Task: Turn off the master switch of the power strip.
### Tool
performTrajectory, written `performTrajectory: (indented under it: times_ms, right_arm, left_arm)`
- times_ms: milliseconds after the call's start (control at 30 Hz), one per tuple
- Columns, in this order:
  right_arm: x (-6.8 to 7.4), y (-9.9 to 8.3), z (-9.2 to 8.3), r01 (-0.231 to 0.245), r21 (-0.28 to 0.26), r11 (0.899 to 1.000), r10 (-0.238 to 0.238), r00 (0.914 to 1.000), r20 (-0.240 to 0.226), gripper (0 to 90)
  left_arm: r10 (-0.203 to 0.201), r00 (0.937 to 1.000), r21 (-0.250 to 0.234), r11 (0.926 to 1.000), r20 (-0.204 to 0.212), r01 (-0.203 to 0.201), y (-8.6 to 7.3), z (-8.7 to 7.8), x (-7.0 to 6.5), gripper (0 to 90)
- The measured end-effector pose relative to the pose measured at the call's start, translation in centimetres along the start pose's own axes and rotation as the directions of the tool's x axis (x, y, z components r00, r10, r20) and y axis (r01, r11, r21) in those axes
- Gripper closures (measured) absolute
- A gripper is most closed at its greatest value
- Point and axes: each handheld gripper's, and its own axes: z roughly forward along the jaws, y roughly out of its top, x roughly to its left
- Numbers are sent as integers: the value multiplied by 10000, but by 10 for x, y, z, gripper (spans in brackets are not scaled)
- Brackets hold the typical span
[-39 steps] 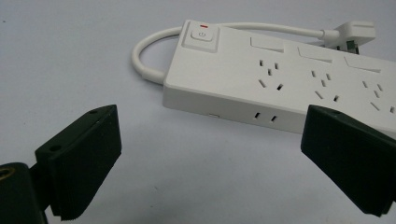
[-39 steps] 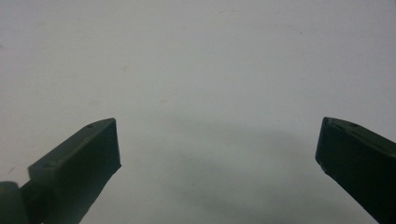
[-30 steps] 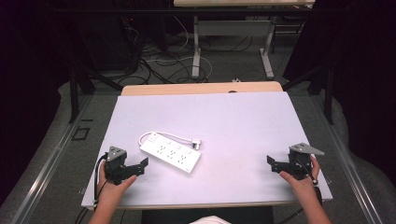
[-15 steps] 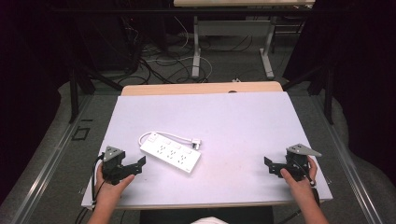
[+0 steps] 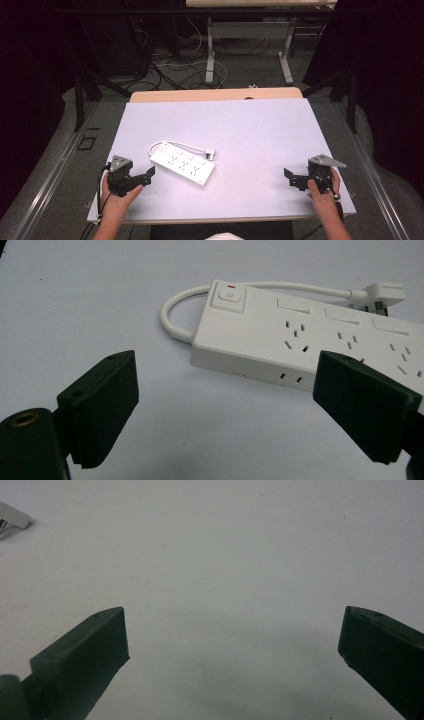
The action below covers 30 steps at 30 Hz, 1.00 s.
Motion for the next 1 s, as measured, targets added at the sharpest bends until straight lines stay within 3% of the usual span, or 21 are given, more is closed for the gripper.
performTrajectory:
  times_ms: [200,333,600,1000]
  right_arm:
    - [1,-1,1,-17,-335,9994,21,9999,107,0]
    - [-1,-1,-1,68,-69,10000,-68,10000,19,0]
    - [0,-3,0,-88,-56,9999,88,9999,81,0]
    - [1,-4,-3,161,7,9999,-161,9999,36,0]
  left_arm:
    - [102,9999,-14,9999,-105,-102,1,-1,-1,137]
    - [122,9999,34,9999,-115,-121,1,-1,-1,158]
    - [335,9994,20,9994,-116,-335,5,-4,-1,179]
    - [644,9973,-96,9979,-366,-648,9,-6,-3,290]
